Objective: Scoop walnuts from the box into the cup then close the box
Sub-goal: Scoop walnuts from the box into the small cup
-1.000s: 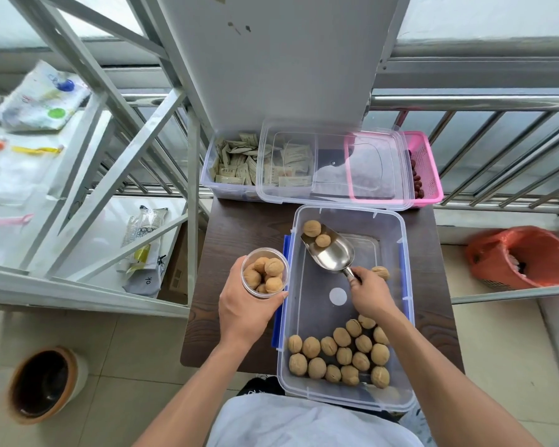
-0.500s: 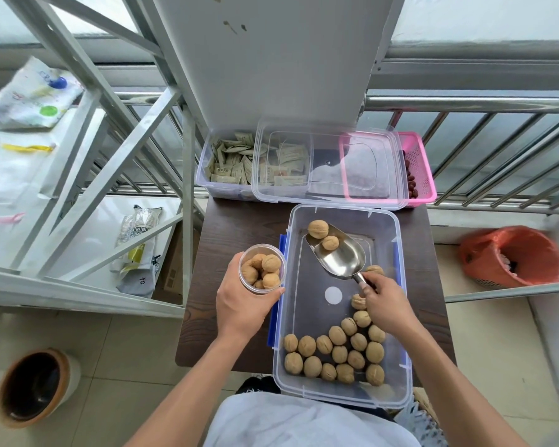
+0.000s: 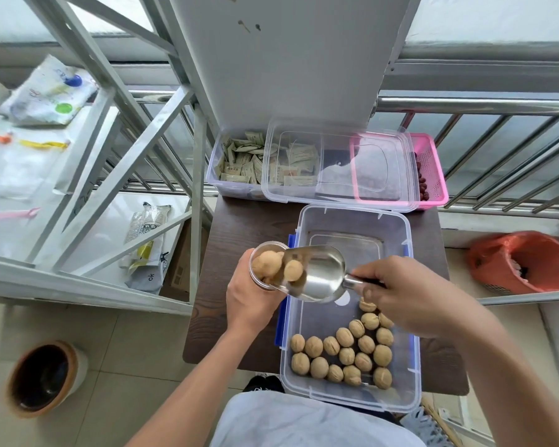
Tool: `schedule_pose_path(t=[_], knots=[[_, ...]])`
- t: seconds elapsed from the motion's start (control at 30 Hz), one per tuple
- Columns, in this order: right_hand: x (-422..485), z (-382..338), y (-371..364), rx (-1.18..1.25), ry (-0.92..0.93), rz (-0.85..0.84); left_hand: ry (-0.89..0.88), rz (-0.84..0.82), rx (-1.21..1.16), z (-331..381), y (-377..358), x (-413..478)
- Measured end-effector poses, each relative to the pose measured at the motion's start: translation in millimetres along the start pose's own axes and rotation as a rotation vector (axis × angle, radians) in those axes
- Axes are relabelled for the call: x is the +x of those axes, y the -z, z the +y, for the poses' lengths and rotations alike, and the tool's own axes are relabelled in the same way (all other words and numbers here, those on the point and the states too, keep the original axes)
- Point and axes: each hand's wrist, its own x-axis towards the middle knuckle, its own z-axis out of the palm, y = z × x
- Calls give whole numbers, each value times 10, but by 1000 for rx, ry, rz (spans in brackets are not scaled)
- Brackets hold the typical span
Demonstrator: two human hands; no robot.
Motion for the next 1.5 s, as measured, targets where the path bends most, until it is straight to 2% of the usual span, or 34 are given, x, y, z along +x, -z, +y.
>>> schedule_pose_path(t=[0.3,0.43,0.53,0.67,0.9,1.1,1.33,1.5], knots=[[-110,-242,168,-50,-25,14,46,24,-17,-43,7,33],[-168,-129,323,-20,-49,70,34,31,21,-78,36,46],[-129,47,353,99,-99,144,19,16,31,-78,42,53],[-3,264,236,104,-188,198,53,86,1,-40,41,69],[123,497,-84,-23,-358,-29,48,74,-2,-38,51,30],[152,570,-208,-117,-413,-203,-1,52,23,-8,64,15],[261,752,-267,-161,-539,-181,5,22,36,-80,53,-11],[402,633,-525,-297,-470,-165,1,17,53,-97,58,-45]])
